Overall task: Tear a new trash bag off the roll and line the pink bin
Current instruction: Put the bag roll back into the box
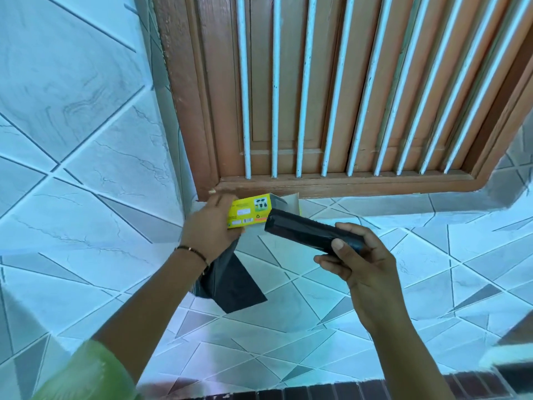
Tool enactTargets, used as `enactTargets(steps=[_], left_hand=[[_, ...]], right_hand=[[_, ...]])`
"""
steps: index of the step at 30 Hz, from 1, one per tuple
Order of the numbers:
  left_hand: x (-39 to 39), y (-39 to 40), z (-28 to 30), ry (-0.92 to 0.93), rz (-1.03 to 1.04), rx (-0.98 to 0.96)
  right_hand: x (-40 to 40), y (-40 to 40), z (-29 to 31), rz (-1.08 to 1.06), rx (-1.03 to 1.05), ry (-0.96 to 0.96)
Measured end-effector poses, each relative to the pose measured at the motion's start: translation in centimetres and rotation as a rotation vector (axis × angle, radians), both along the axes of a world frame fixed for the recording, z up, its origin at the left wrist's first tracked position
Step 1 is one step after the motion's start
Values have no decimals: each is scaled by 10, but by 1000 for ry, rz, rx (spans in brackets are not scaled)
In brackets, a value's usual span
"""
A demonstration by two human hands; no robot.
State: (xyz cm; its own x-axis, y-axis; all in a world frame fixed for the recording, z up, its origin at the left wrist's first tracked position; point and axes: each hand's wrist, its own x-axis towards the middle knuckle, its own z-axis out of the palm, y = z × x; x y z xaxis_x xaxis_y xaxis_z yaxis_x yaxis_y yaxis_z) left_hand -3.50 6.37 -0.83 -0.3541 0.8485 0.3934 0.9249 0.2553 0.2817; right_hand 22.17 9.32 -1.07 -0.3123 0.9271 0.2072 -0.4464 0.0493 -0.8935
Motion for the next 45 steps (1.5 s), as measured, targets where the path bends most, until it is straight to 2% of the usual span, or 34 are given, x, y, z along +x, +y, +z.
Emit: enactTargets(steps=[5,12,15,20,27,31,35,38,40,43,45], left_hand=[[24,-38,-29,-254,-40,63],[26,-62,-48,-409,44,97],[29,-68,-47,-401,55,108],[34,-78,-49,-290,-5,137],[51,-91,-49,-208,-50,141],[60,-96,-55,-263,-66,118],[67,-97,-57,-368,-110,75],[69,-98,-56,-384,-153,40],[70,-100,-57,-420,-160,50],[71,-103,-62,-501,-143,89],[73,-103,-65,-533,-139,114]], right_hand=[[7,-11,12,-131,274,-148],[15,-25,-4,-129,388,-339],[20,-29,-4,-95,384,-397],[32,-29,-4,-34,228,-440],[38,-38,-8,-131,216,-394],[43,-37,-10,-168,339,-471],[43,-43,-10,1,645,-563],[38,-49,-11,65,771,-647],[37,-50,-11,38,722,-647],[37,-51,-9,-12,522,-549],[36,-51,-9,-91,521,-531]])
